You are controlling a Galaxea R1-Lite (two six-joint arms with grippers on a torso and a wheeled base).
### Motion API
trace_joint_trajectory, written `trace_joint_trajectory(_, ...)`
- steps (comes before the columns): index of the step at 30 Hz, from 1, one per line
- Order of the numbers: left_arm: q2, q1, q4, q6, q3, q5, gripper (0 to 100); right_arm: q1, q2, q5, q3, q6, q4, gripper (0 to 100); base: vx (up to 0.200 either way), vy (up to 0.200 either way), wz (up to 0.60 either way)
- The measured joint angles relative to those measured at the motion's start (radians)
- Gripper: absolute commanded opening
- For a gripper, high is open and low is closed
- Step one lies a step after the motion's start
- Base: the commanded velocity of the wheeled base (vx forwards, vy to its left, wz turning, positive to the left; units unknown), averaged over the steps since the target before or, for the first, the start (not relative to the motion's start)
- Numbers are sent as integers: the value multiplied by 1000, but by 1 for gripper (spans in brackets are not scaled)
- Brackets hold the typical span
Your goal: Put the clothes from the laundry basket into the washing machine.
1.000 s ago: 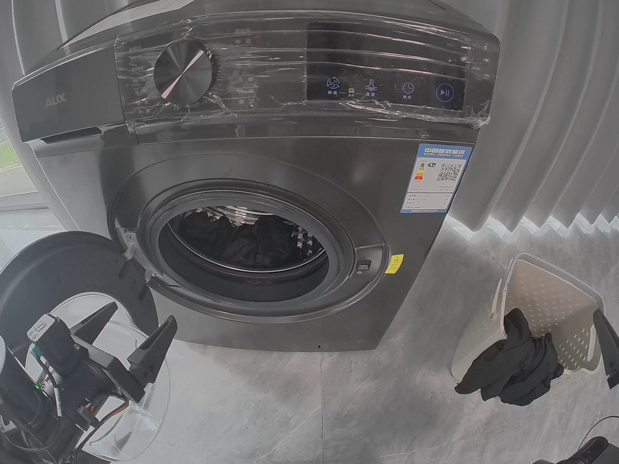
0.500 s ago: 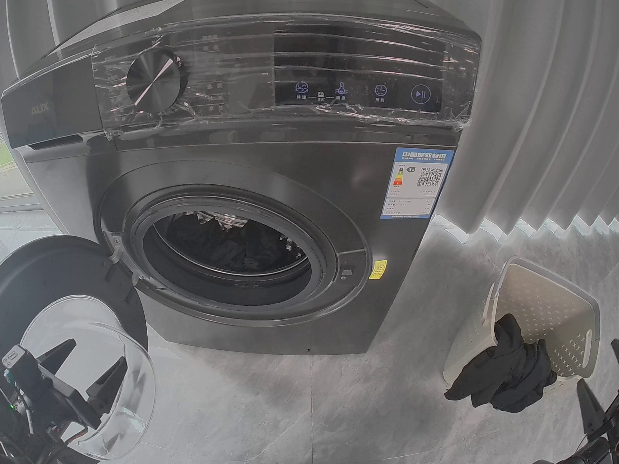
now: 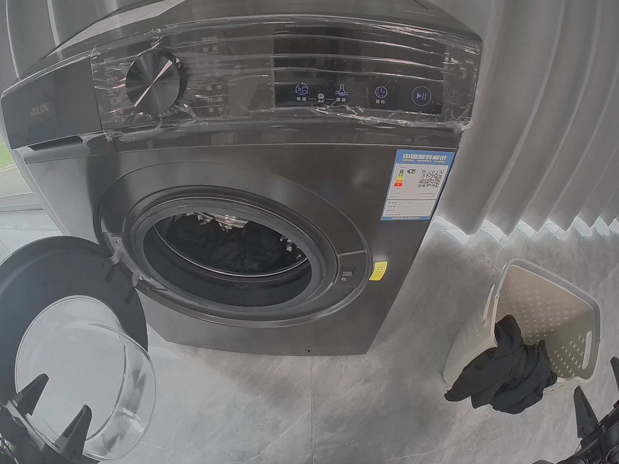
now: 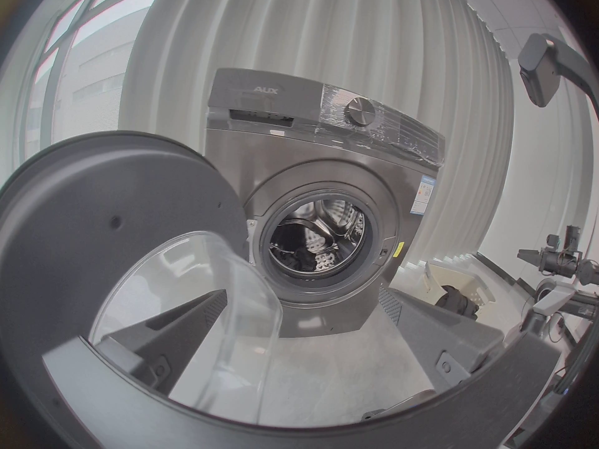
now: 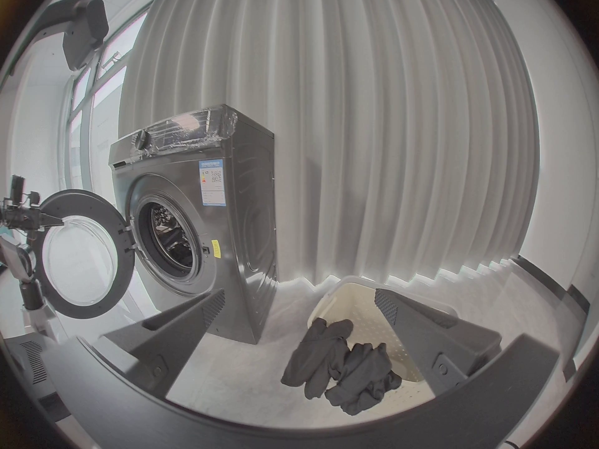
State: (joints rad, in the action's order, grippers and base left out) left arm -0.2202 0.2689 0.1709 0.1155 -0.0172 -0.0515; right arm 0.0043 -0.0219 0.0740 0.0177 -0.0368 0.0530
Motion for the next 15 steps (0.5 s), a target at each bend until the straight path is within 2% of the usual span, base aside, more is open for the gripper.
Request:
trace_joint_trajectory(2, 47, -32, -56, -5, 0, 8, 100, -1, 4, -17, 0, -3, -16, 100, 0, 0, 0)
trace_joint_trajectory(5, 88, -72, -105, -19, 0, 33, 100, -1, 7, -43, 0, 4, -41, 100, -200, -200, 0)
trace_joint_trajectory(8, 106, -87, -108, -25, 0, 36, 100, -2, 9, -47, 0, 5, -46, 100, 0, -200, 0)
trace_joint_trajectory(12, 120, -96, -109, -16, 0, 36, 100, -2, 10, -48, 0, 8, -45, 100, 0, -200, 0)
trace_joint_trajectory(14, 123, -99, -109, -24, 0, 36, 100, -2, 10, -48, 0, 15, -45, 100, 0, -200, 0)
trace_joint_trajectory(15, 125, -99, -109, -30, 0, 37, 100, -2, 10, -49, 0, 17, -45, 100, 0, 0, 0)
